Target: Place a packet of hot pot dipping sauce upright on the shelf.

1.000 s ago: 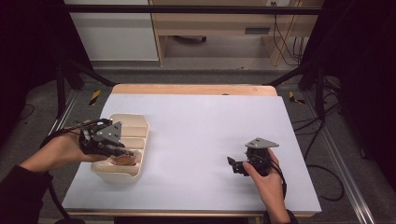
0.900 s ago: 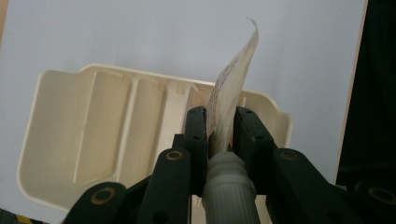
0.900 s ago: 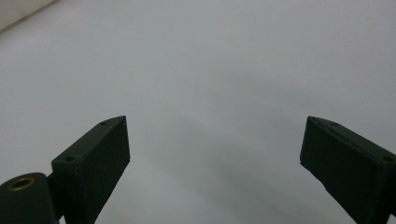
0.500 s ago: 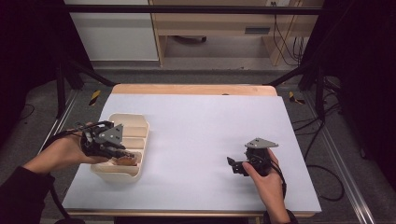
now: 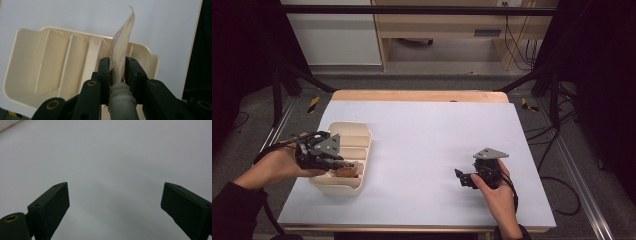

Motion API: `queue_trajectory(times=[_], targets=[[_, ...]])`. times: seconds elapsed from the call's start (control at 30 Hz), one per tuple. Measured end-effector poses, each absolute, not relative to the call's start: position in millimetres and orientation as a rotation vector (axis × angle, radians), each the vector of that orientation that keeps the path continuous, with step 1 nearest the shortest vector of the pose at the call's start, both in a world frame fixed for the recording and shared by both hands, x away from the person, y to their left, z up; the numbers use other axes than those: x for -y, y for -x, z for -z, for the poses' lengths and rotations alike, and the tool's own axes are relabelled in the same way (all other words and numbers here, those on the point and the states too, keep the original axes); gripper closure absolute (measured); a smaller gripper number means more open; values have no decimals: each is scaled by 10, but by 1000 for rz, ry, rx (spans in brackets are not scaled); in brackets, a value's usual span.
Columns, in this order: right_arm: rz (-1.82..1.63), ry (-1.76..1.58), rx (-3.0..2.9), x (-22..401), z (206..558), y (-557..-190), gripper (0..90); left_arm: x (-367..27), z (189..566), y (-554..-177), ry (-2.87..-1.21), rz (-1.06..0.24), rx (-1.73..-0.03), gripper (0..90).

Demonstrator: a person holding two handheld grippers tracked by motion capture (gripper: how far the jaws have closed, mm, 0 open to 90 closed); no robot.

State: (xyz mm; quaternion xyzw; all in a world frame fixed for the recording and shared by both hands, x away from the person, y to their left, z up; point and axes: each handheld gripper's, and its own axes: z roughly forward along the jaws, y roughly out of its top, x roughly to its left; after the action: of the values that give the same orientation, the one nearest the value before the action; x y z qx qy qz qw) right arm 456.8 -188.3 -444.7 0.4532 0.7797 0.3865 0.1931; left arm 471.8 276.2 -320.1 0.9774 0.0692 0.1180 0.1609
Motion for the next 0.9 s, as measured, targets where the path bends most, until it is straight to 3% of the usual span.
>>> queue_trajectory(times=[0.07, 0.23, 0.4, 0.53, 0.9], targets=[[-1085, -1271, -2189, 1885, 4447, -4569, 87, -2783, 3168, -4719, -2760, -365, -227, 709], [-1079, -1282, -2190, 1875, 4449, -4566, 87, -2774, 3044, -4671, -2628, -501, -304, 470], [-1072, -1266, -2198, 1873, 4454, -4571, 86, -2664, 2963, -4590, -2517, -599, -369, 335], [-1077, -1258, -2202, 1876, 4455, -4570, 82, -2502, 2954, -4549, -2465, -606, -376, 236], [-1087, -1262, -2190, 1891, 4446, -4569, 73, -1926, 3090, -4374, -2456, -588, -374, 125]])
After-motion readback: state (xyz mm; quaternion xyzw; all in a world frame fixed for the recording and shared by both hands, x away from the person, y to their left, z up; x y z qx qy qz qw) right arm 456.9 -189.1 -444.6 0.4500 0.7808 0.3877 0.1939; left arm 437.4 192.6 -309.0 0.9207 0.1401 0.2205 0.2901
